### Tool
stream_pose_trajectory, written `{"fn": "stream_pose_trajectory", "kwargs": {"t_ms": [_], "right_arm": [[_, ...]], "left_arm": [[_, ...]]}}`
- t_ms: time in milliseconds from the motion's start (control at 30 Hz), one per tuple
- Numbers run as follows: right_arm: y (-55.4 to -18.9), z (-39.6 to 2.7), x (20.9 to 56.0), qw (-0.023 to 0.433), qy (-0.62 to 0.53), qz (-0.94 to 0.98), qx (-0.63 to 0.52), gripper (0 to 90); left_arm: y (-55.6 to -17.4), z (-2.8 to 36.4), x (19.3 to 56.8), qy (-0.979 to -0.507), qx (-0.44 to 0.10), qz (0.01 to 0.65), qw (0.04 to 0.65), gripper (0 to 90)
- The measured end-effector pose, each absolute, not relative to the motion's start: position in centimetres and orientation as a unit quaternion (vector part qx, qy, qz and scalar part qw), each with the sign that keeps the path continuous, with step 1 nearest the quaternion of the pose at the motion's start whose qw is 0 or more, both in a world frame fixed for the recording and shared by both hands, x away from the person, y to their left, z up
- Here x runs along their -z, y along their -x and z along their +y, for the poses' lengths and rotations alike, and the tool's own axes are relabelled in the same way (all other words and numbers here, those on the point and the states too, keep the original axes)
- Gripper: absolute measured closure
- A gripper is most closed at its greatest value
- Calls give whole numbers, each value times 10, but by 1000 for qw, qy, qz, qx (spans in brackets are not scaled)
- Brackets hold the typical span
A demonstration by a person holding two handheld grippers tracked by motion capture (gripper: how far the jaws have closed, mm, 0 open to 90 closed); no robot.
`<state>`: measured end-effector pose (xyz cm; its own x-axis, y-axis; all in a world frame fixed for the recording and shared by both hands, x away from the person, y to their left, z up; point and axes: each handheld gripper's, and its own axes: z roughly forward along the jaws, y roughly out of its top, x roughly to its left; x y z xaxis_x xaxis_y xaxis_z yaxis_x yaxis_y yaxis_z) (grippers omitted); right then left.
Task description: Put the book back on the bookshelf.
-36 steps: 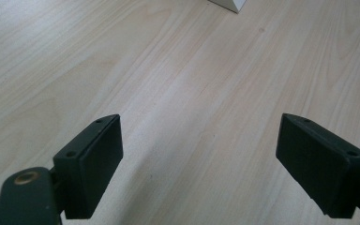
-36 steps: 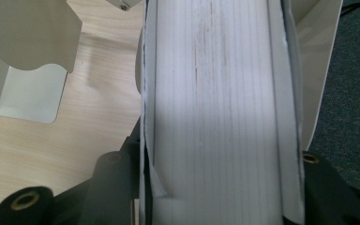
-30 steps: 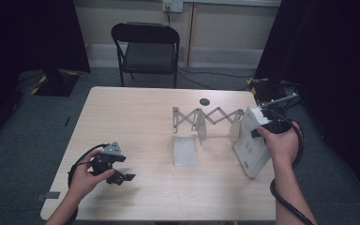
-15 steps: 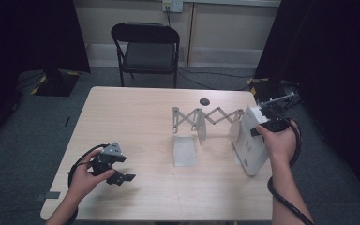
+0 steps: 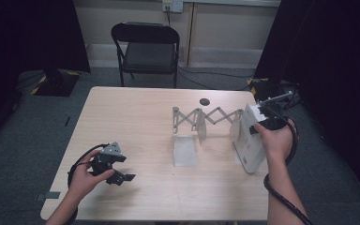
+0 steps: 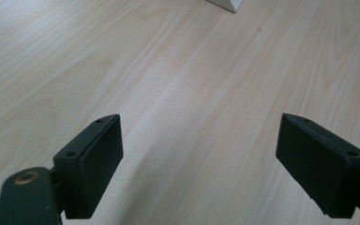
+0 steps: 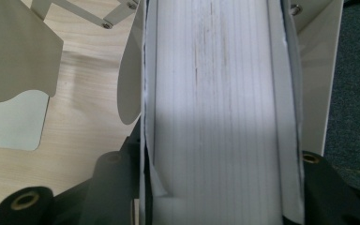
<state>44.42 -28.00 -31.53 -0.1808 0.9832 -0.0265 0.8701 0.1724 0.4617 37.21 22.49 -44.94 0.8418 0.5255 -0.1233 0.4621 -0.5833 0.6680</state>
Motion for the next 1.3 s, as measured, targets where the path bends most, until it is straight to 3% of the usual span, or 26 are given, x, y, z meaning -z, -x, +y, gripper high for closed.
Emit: {"fn": "stream_pose_trajectory", "kwargs": {"t_ms": [1300], "right_arm": [[-453, -283, 319, 167, -621, 743, -185, 503]], "left_arm": [[-371, 227, 450, -889, -48, 280, 359, 149]]}}
